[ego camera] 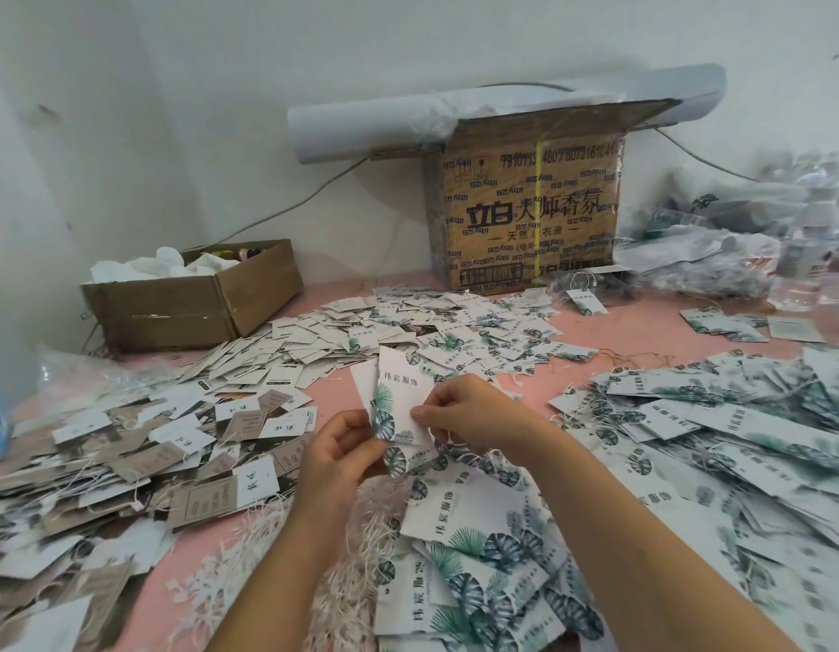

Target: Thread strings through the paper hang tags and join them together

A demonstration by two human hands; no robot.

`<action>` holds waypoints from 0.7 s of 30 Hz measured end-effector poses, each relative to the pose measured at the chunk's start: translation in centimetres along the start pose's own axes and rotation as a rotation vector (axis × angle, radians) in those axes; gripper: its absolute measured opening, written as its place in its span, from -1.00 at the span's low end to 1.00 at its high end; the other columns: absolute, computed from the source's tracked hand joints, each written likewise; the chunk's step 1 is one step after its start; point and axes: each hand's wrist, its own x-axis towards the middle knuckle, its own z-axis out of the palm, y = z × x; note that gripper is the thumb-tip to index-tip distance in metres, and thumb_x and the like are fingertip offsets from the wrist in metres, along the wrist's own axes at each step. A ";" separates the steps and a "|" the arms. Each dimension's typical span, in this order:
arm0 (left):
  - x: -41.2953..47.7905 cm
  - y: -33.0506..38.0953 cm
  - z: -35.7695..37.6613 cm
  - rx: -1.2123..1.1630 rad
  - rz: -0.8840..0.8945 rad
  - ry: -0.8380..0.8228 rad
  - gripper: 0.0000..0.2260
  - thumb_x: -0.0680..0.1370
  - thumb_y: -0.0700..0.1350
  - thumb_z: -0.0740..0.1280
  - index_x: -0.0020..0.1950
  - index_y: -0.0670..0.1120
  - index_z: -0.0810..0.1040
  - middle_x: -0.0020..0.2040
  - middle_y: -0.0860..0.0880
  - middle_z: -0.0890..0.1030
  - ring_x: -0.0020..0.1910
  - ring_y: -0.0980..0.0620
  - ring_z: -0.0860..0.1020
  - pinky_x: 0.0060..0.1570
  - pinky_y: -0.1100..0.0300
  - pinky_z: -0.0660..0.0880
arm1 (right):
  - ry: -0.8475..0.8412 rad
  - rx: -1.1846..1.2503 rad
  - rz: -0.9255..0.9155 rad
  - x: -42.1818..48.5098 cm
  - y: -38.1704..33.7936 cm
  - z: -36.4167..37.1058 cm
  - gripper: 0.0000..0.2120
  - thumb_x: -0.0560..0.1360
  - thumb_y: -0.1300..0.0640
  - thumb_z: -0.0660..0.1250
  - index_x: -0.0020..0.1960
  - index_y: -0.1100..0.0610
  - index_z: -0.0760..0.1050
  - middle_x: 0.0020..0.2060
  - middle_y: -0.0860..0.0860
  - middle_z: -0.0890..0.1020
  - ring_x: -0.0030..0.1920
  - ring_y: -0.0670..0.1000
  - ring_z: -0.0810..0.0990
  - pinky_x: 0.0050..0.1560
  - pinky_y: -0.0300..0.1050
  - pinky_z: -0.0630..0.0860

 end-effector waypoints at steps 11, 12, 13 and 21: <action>-0.1 1.7 0.5 0.123 0.126 0.025 -0.76 0.43 0.23 0.24 -0.15 0.15 0.64 -0.20 0.03 0.67 -0.20 0.04 0.60 -0.21 0.17 0.53 | -0.149 0.060 -0.061 -1.0 -1.4 -0.7 -0.75 0.54 0.13 0.30 -0.31 0.13 0.42 -0.53 -0.07 0.50 -0.57 -0.13 0.30 -0.58 -0.31 0.22; -0.2 1.8 0.7 0.152 0.152 0.039 -0.88 0.44 0.15 0.31 -0.17 0.19 0.63 -0.22 0.07 0.67 -0.22 0.08 0.60 -0.23 0.22 0.52 | -0.155 0.038 -0.054 -1.1 -1.4 -0.7 -0.75 0.53 0.10 0.30 -0.31 0.13 0.43 -0.52 -0.07 0.50 -0.56 -0.12 0.31 -0.57 -0.30 0.23; -0.3 1.9 0.9 0.172 0.170 0.043 -0.93 0.47 0.04 0.35 -0.18 0.19 0.62 -0.22 0.09 0.68 -0.22 0.09 0.62 -0.25 0.24 0.53 | -0.154 0.019 -0.044 -1.0 -1.5 -0.6 -0.74 0.54 0.07 0.30 -0.30 0.12 0.43 -0.50 -0.06 0.50 -0.54 -0.10 0.31 -0.56 -0.29 0.24; -0.4 2.0 1.0 0.226 0.128 0.056 -0.95 0.51 -0.11 0.35 -0.09 0.02 0.60 -0.18 0.01 0.69 -0.13 -0.05 0.63 -0.16 0.09 0.52 | 0.006 0.114 0.016 -0.8 -1.5 -1.7 -0.75 0.51 0.36 0.00 0.00 0.21 0.43 -0.23 0.11 0.61 -0.36 -0.03 0.49 -0.30 -0.18 0.35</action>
